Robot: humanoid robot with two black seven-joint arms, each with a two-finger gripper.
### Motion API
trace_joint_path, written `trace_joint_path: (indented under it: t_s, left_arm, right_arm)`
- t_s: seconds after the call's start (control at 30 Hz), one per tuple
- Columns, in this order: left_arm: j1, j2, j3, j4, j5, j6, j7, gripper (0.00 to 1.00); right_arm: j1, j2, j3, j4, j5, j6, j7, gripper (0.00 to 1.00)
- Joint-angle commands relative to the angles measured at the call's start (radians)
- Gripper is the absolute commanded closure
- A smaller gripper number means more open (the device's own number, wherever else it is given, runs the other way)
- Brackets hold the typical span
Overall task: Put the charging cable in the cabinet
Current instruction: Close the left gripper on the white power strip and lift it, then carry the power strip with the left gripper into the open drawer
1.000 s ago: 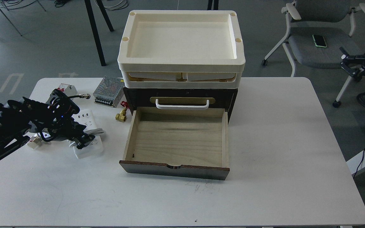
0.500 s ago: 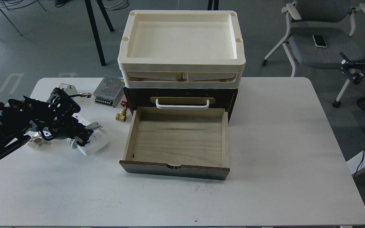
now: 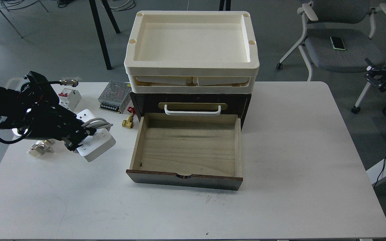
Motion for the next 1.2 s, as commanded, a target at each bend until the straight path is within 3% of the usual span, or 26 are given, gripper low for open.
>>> trace_joint_path:
  t_s: [0.0, 0.27, 0.57, 1.17]
  left_arm:
    - [-0.002, 0.102, -0.048, -0.167, -0.117, 0.0, -0.01, 1.0]
    - [-0.034, -0.061, -0.051, -0.163, -0.159, 0.0, -0.01, 1.0]
    - [-0.146, -0.248, -0.055, -0.149, -0.446, 0.0, -0.01, 1.0]
    - [-0.111, -0.581, 0.102, 0.297, -0.406, 0.0, -0.01, 1.0]
  right_arm:
    - [0.0, -0.001, 0.0, -0.002, 0.0, 0.0, 0.0, 0.0]
    - [-0.002, -0.001, -0.002, -0.005, 0.0, 0.0, 0.0, 0.0]
    - [-0.005, -0.004, -0.002, -0.027, 0.0, 0.0, 0.0, 0.0]
    - [-0.02, -0.003, -0.002, -0.027, 0.0, 0.0, 0.0, 0.0]
